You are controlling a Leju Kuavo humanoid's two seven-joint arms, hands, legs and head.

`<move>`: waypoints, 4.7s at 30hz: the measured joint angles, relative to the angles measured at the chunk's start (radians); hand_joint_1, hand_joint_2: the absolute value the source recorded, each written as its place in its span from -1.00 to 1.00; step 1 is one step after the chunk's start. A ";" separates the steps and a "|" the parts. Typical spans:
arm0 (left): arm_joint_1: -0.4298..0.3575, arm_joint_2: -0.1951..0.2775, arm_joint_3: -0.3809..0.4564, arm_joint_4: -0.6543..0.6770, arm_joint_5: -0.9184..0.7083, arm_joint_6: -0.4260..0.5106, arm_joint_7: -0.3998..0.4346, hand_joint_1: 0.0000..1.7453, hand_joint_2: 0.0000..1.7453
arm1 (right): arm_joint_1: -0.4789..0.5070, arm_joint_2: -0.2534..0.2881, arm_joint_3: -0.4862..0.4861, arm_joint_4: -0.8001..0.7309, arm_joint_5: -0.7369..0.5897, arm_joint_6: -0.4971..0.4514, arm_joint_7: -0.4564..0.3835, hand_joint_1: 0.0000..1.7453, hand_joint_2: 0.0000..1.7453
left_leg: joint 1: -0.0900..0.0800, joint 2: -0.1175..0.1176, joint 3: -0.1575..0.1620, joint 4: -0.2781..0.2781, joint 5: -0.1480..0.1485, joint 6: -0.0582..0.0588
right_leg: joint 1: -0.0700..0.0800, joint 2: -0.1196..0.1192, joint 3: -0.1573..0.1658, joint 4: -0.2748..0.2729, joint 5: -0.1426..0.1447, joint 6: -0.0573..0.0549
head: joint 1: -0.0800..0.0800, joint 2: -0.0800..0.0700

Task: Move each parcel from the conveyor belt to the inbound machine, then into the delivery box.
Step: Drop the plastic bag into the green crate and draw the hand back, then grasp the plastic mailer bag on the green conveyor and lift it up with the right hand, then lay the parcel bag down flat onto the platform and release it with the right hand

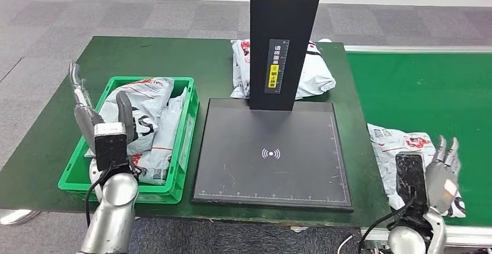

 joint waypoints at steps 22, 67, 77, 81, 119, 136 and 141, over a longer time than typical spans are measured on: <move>0.122 -0.057 -0.038 -0.111 0.241 -0.088 -0.058 -1.00 1.00 | -0.427 -0.330 -0.238 0.837 0.324 0.205 -0.021 -1.00 1.00 | -0.002 0.001 0.000 0.001 0.001 0.002 | -0.002 0.002 -0.001 0.000 0.002 0.003 | 0.000 0.000; 0.074 -0.031 -0.068 -0.002 0.216 -0.150 -0.045 -1.00 1.00 | -0.585 -0.204 -0.236 1.130 -0.153 0.632 -0.183 1.00 1.00 | -0.001 0.004 0.002 0.000 0.001 0.001 | 0.002 0.006 -0.001 0.001 0.002 0.002 | 0.000 0.000; 0.089 -0.030 -0.068 0.002 0.213 -0.128 -0.056 -1.00 1.00 | -0.545 -0.166 -0.383 1.104 -0.583 0.811 -0.302 1.00 1.00 | -0.001 0.005 0.001 0.000 0.001 0.000 | 0.002 0.006 -0.001 0.001 0.002 0.002 | 0.000 0.000; 0.105 -0.031 -0.068 -0.001 0.210 -0.114 -0.062 -1.00 1.00 | -0.470 -0.114 -0.370 0.917 -0.945 0.771 -0.277 1.00 1.00 | -0.001 0.003 0.000 0.000 0.001 0.000 | 0.002 0.005 -0.001 0.001 0.002 0.002 | 0.000 0.000; 0.080 -0.082 -0.113 0.042 0.233 -0.111 -0.048 -1.00 1.00 | -0.579 0.058 0.421 0.488 -0.940 0.518 -0.170 1.00 1.00 | 0.000 -0.002 -0.001 0.000 0.006 0.000 | 0.001 0.000 -0.001 0.002 0.003 0.000 | 0.000 0.000; 0.070 -0.087 -0.127 0.061 0.223 -0.111 -0.030 -1.00 1.00 | -0.596 0.188 0.732 0.962 -0.706 0.692 -0.126 -1.00 -1.00 | 0.001 -0.001 -0.001 0.000 0.005 -0.001 | 0.002 0.001 -0.002 0.001 0.002 0.000 | 0.000 0.000; 0.065 -0.087 -0.127 0.071 0.212 -0.118 -0.037 -1.00 1.00 | -0.601 0.185 0.746 0.976 -0.705 0.687 -0.167 -1.00 -1.00 | 0.001 -0.001 -0.001 0.000 0.005 -0.001 | 0.002 0.001 -0.002 0.001 0.003 0.000 | 0.000 0.000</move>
